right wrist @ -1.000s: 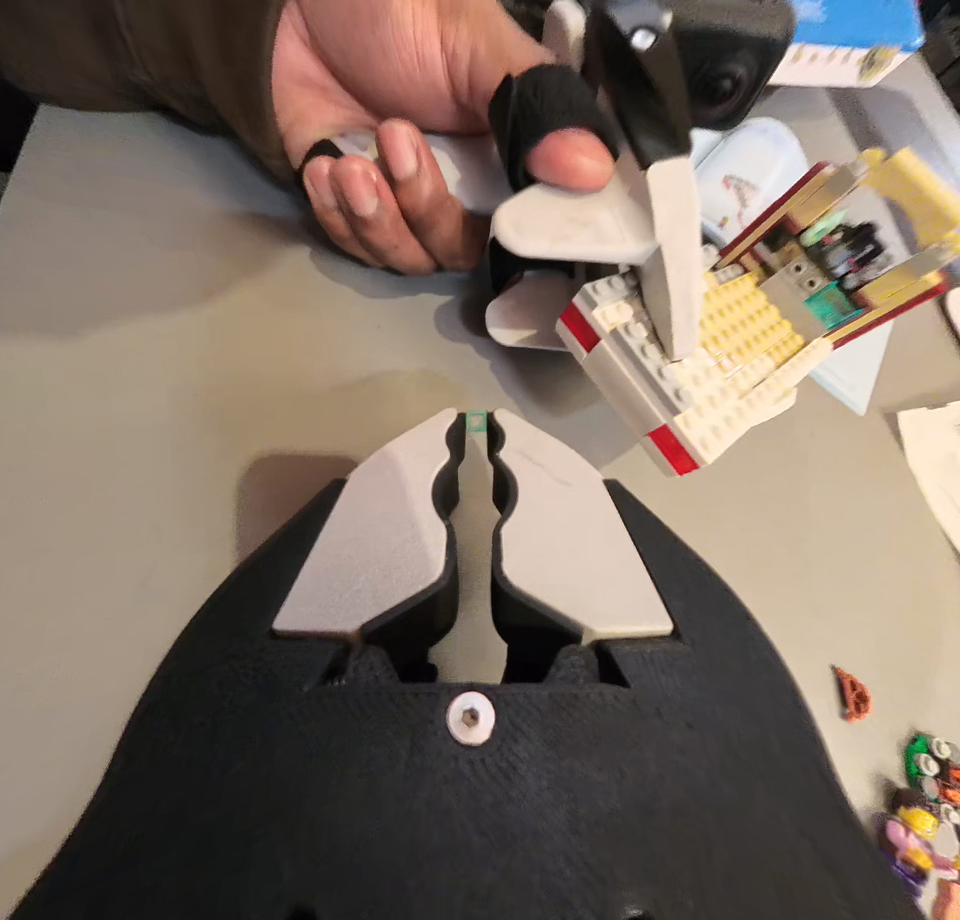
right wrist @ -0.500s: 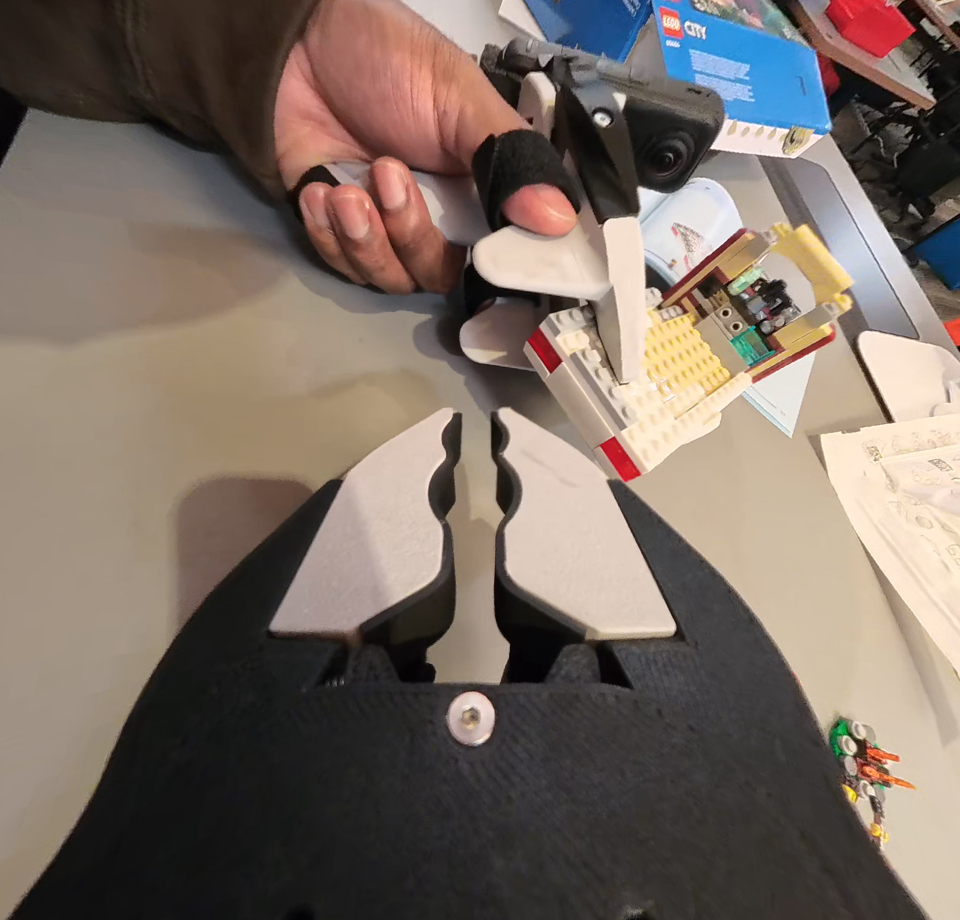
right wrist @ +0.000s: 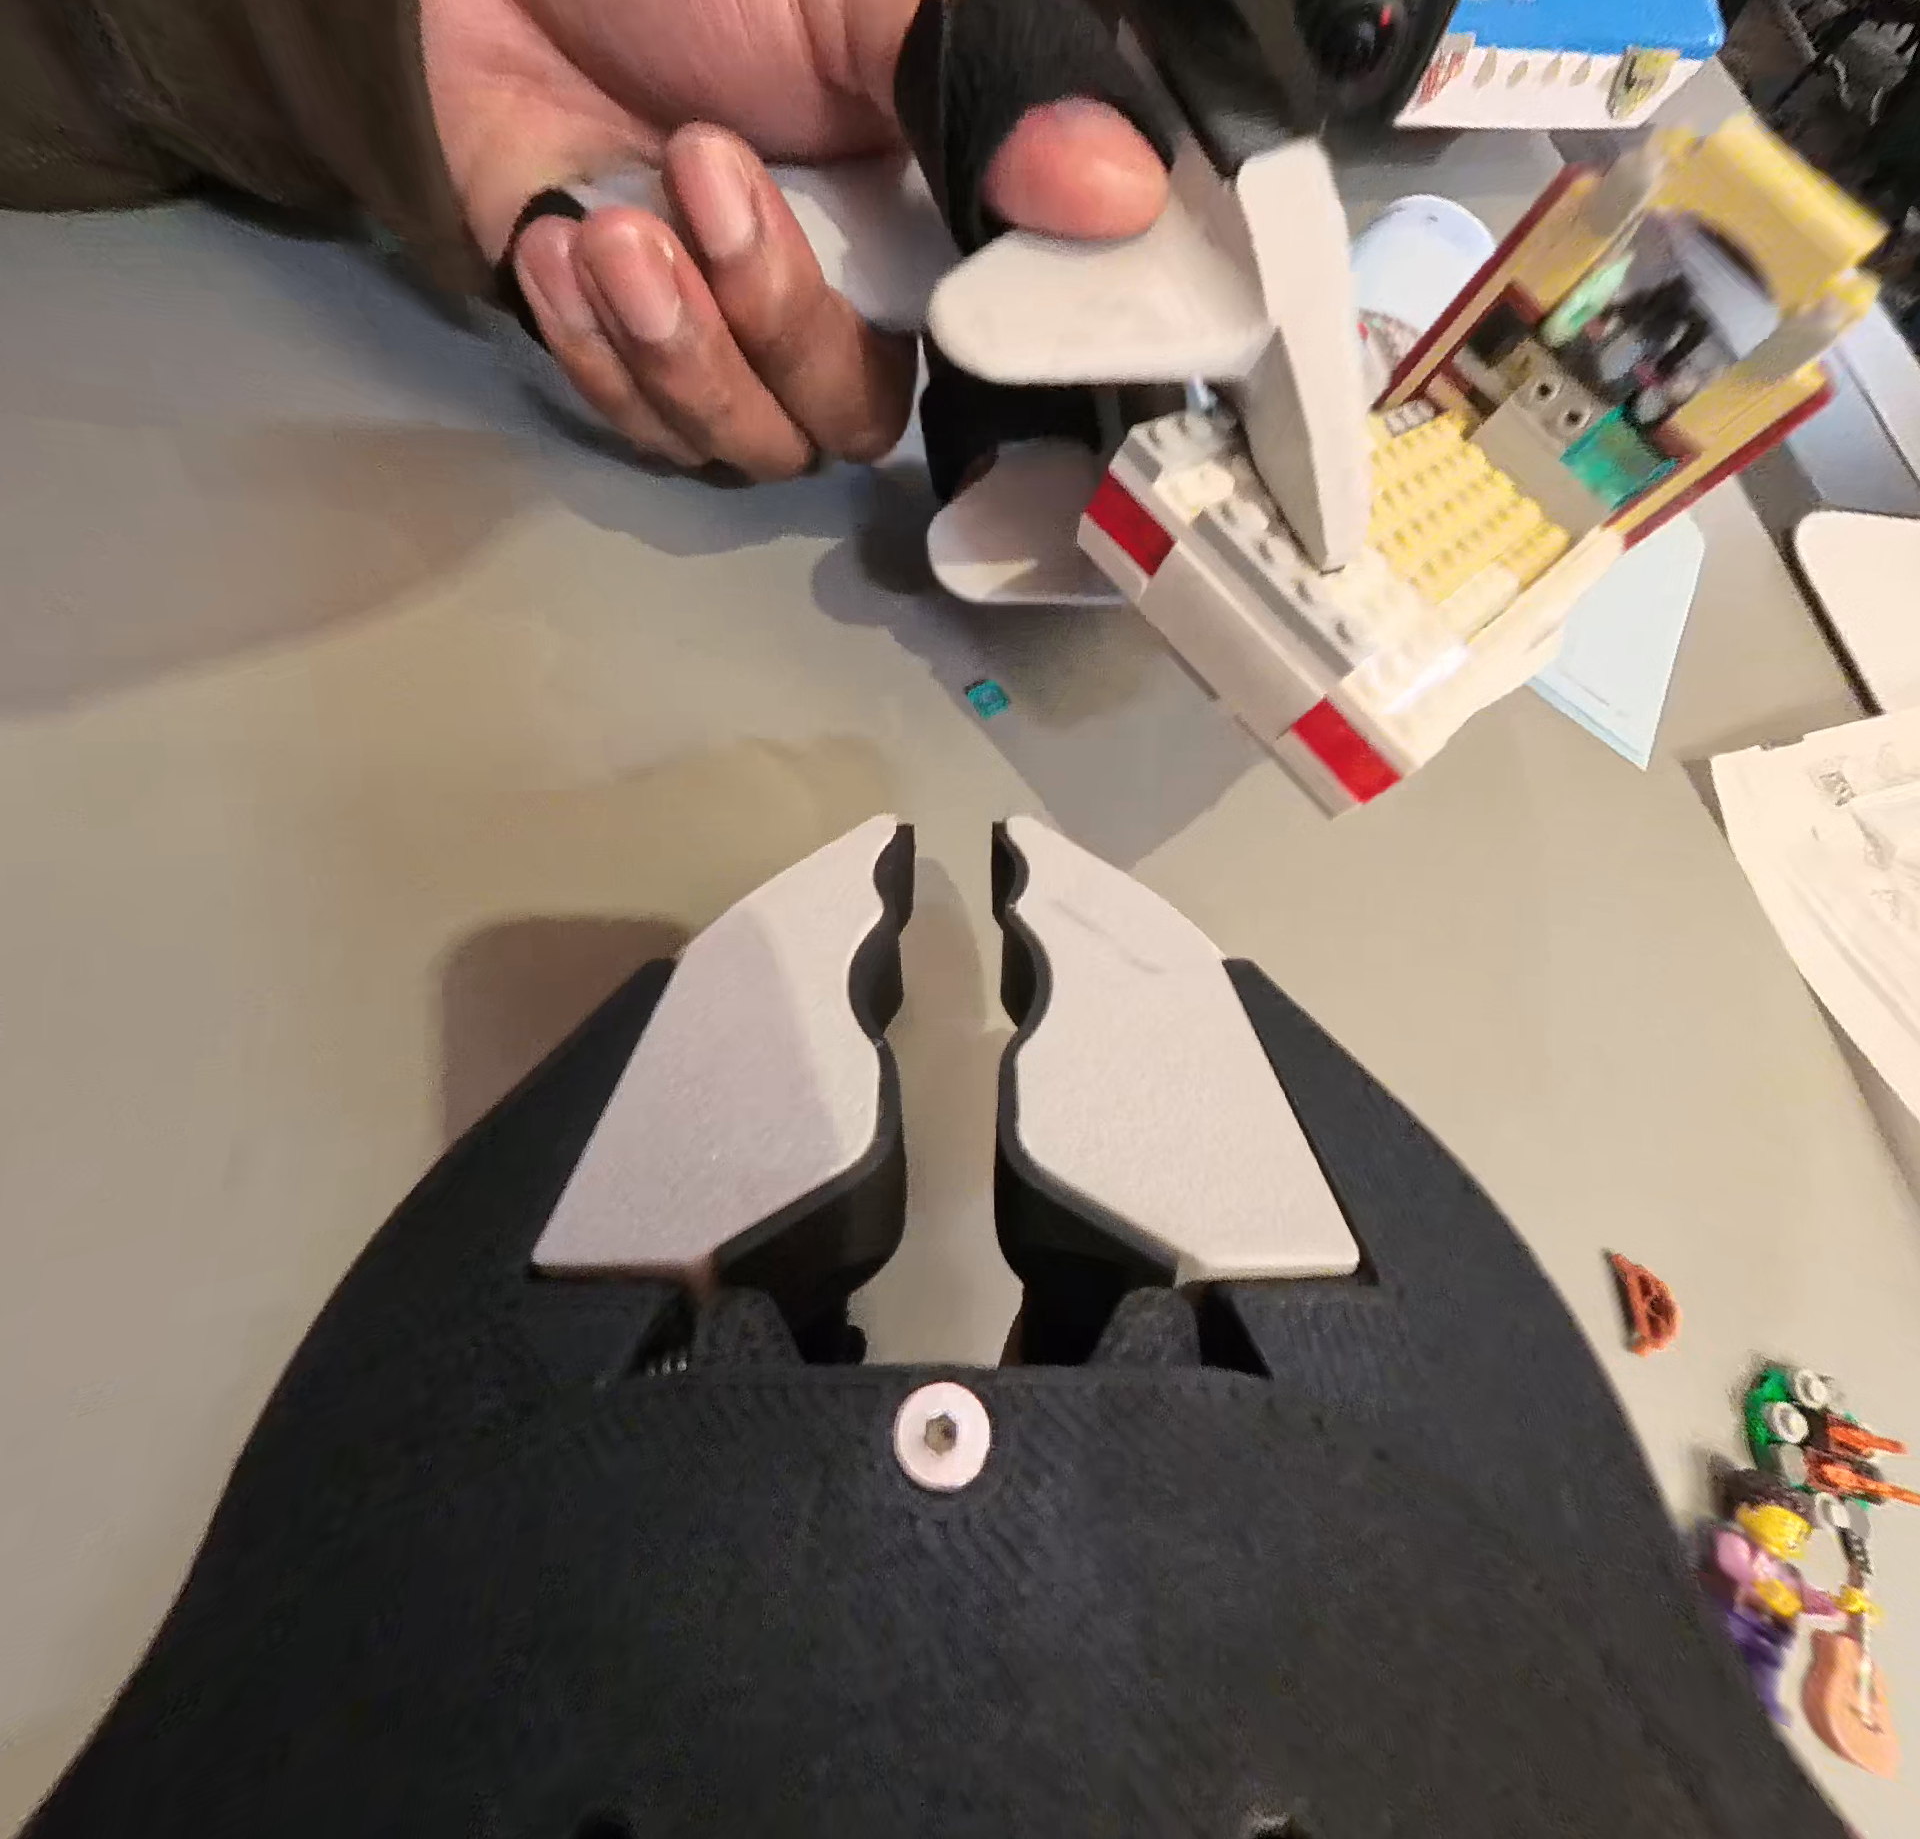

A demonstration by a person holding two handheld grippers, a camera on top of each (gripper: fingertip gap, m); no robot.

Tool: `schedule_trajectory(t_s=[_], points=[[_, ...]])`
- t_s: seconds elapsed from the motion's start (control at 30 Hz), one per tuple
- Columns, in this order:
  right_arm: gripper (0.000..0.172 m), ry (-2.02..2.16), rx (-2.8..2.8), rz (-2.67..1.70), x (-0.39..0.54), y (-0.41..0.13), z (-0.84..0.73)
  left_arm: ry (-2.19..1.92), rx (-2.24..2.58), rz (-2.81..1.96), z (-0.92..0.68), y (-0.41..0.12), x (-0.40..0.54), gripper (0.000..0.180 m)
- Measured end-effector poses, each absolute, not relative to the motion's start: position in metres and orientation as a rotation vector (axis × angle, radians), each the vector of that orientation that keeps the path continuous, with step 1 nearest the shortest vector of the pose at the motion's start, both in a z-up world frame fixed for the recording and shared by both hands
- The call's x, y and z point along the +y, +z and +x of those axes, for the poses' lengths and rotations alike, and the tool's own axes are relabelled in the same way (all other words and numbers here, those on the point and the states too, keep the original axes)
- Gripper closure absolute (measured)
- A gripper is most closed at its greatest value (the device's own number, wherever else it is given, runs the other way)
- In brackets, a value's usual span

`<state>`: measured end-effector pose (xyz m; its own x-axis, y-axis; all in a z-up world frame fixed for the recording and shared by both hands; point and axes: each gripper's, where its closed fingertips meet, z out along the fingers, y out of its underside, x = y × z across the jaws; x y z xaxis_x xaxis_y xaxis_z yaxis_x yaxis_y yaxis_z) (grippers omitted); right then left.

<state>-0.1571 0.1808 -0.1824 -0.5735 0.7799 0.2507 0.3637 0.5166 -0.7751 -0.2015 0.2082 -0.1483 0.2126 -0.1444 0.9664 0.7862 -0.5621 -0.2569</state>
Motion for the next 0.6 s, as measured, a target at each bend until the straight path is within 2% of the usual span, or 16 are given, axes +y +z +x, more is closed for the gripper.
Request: schedule_trajectory(t_s=[0.37,0.6], points=[[0.154,0.860,-2.159,-1.180,0.173,-0.200,-0.184,-1.391,-0.585,-1.649,-0.225,-0.124,0.199,0.145],[0.151,0.774,-2.130,-1.340,0.167,-0.213,-0.205,-1.342,-0.579,-1.668,-0.239,-0.126,0.190,0.145]])
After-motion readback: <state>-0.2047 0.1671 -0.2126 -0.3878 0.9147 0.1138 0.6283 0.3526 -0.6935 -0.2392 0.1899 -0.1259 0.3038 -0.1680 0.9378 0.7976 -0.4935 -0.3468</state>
